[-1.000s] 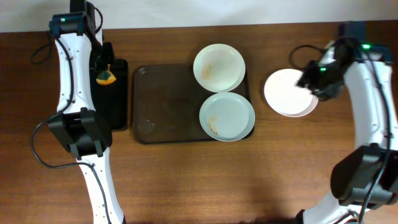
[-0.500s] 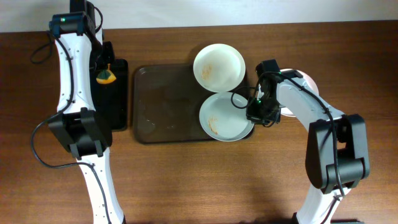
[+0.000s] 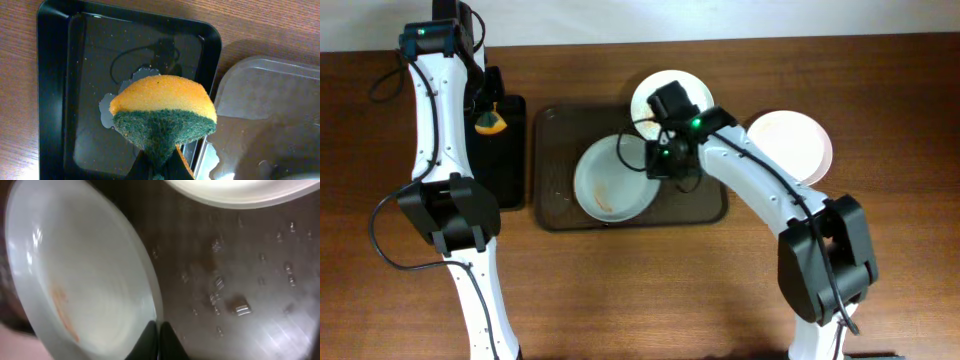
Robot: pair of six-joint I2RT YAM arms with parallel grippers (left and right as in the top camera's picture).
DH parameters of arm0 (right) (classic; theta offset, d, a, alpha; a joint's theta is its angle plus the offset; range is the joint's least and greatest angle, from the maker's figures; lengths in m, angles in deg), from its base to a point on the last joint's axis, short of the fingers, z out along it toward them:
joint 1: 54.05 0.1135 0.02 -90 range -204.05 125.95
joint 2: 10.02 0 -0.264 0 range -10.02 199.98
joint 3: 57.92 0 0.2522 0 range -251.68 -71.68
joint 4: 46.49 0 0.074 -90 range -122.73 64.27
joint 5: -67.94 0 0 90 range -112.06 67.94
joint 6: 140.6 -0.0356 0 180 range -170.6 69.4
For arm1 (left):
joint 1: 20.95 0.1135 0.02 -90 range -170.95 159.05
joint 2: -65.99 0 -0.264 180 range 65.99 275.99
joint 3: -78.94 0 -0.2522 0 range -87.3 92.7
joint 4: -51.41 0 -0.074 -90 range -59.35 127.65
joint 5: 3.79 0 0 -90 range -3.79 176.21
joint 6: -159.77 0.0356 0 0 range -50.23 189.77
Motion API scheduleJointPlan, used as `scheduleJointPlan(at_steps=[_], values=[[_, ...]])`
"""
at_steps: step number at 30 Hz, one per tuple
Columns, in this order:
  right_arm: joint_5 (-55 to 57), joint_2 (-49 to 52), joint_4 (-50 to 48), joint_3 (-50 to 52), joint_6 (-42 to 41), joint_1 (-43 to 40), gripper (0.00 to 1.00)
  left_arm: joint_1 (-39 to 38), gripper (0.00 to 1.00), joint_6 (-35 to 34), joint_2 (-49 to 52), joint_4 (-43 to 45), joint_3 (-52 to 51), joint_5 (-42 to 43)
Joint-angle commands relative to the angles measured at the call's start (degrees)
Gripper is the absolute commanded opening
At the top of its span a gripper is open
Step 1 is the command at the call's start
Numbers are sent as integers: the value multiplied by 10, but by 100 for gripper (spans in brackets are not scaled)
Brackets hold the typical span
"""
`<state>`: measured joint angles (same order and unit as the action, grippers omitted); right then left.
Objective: Clean dirty plates on tray and stack at the side
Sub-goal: 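Grasp the rim of the second white plate with the right gripper, then scrub the second plate with the sponge held in the left gripper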
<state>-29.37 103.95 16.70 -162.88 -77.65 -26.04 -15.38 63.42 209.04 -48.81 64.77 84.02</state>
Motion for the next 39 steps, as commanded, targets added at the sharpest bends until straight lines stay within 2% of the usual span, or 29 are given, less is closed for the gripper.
scheduleJointPlan(at_steps=[1, 3, 4, 5, 6, 8, 10, 14, 16, 17, 19, 21, 22, 24, 26, 29, 32, 33, 35, 39], values=[[35, 47, -68, -10, -86, 40, 4, -3, 0, -7, 6, 1, -2, -4], [34, 73, -77, -11, -101, 50, 4, -3, 1, -7, 6, 1, -2, -4], [33, 76, -78, -10, -101, 50, 15, -3, 0, -7, 6, 1, -2, -4], [33, 76, -83, -11, -99, 49, 36, -3, 0, -7, 6, 1, -2, -4], [27, 76, -97, -11, -81, 45, 51, -3, 0, -7, 6, 1, -2, -4], [-14, 82, -114, -11, -34, 29, 55, -3, 1, -7, 6, 3, -2, -4], [-71, 103, -120, -11, 33, 7, 54, -3, 1, -7, 6, 7, -2, -4], [-112, 137, -149, -12, 43, 2, 45, -5, 1, -7, 6, 18, -2, -3], [-120, 143, -159, -12, 43, 9, 35, -6, 0, -7, 6, 18, -2, -2], [-101, 143, -158, -12, 22, 12, 19, -6, 0, -7, 6, 18, -2, -2], [-85, 143, -162, -11, -25, 19, 4, -5, 0, -7, 6, 23, -2, -2], [-80, 143, -170, -11, -85, 27, 4, -9, 1, -7, 6, 27, -2, -1], [-22, 143, -178, -11, -174, 28, 4, -18, 1, -7, 6, 27, -2, 1], [46, 143, -194, -11, -228, 28, 4, -49, 1, -7, 6, 11, -2, 70], [51, 143, -193, -11, -232, 28, 4, -68, 1, -4, 6, -1, -2, 74], [61, 143, -197, -11, -247, 27, 4, -106, 0, 37, 8, -35, -2, 71], [57, 143, -204, -11, -244, 27, 4, -116, 0, 41, 25, -36, -2, 72], [54, 143, -207, -11, -242, 27, 4, -116, 0, 75, 43, -37, -2, 93], [54, 143, -207, -11, -242, 27, 4, -117, 1, 173, 82, -38, -2, 220], [52, 143, -208, -11, -231, 27, 4, -133, 1, 195, 137, -39, -2, 229]])
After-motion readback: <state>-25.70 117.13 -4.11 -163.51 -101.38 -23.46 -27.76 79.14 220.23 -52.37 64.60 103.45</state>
